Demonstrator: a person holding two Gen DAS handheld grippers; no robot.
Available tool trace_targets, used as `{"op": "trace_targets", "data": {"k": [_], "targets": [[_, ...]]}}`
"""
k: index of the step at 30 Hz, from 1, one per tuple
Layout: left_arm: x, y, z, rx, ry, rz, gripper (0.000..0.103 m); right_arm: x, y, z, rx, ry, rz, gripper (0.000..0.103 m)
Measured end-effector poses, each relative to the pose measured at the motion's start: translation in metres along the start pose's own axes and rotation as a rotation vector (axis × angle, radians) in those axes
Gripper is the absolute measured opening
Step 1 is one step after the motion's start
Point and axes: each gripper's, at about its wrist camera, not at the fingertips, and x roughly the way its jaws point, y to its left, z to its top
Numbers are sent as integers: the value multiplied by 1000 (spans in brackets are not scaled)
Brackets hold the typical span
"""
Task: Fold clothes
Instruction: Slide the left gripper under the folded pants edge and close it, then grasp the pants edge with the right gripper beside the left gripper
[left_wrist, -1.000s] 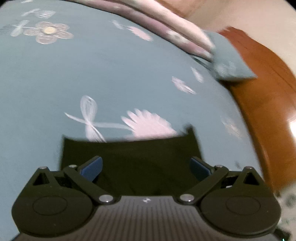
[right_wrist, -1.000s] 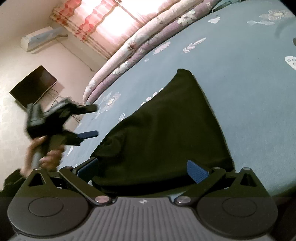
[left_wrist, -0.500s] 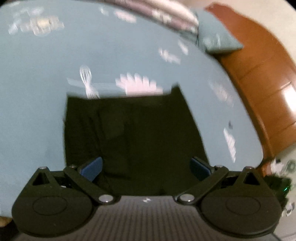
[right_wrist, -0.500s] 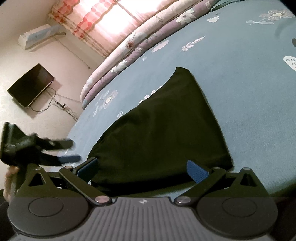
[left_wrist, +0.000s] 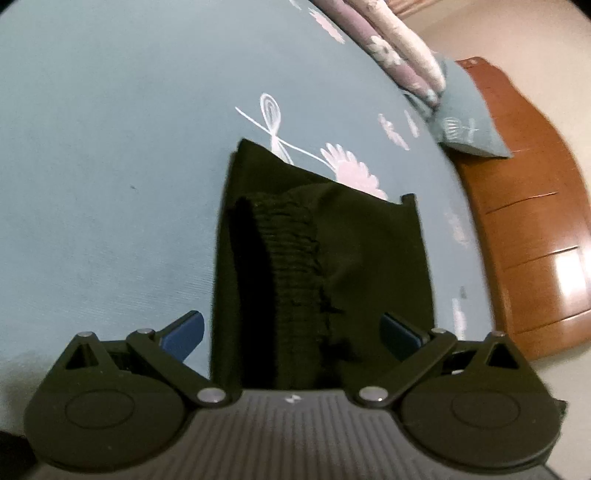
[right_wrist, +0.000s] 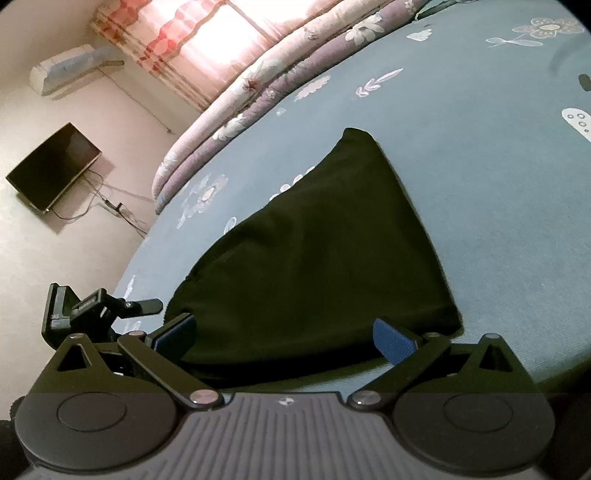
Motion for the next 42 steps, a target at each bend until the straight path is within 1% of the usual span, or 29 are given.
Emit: {"op": "trace_targets", "data": {"k": [4,7,11,14,18,21,25,26,28,32,35,37,40,42], "targets": [[9,8,5,-3,10,-55,102,4,3,0,0,16,-36,103],[11,8,11,17,15,-80,102,6,6,1,-2,21,-59,103],[15,15,20,17,5,-133,102,11,12,1,-18,30,-97,103],[19,22,29,-2,-16,-184,102,16,18,1,-36,43,-124,103],[25,32,36,-58,-29,-251,102,20,25,1,-57,53,-134,103],[25,32,30,-41,-4,-271,102,20,29,1,-67,57,-139,103],[18,31,12,2,39,-296,102,19,28,3,-71,57,-138,103],[16,30,9,13,35,-295,102,18,29,3,-72,57,-138,103],[17,31,10,6,16,-307,102,18,29,3,-73,59,-138,103],[28,35,29,-58,-15,-357,102,18,31,3,-76,61,-140,103],[33,32,37,-85,-31,-375,102,17,31,4,-75,58,-139,103],[35,29,32,-68,-19,-378,102,15,31,5,-72,50,-138,103],[32,28,19,-29,28,-378,102,12,31,5,-72,45,-136,103],[26,32,12,-22,33,-394,102,12,29,5,-67,42,-135,103]]}}
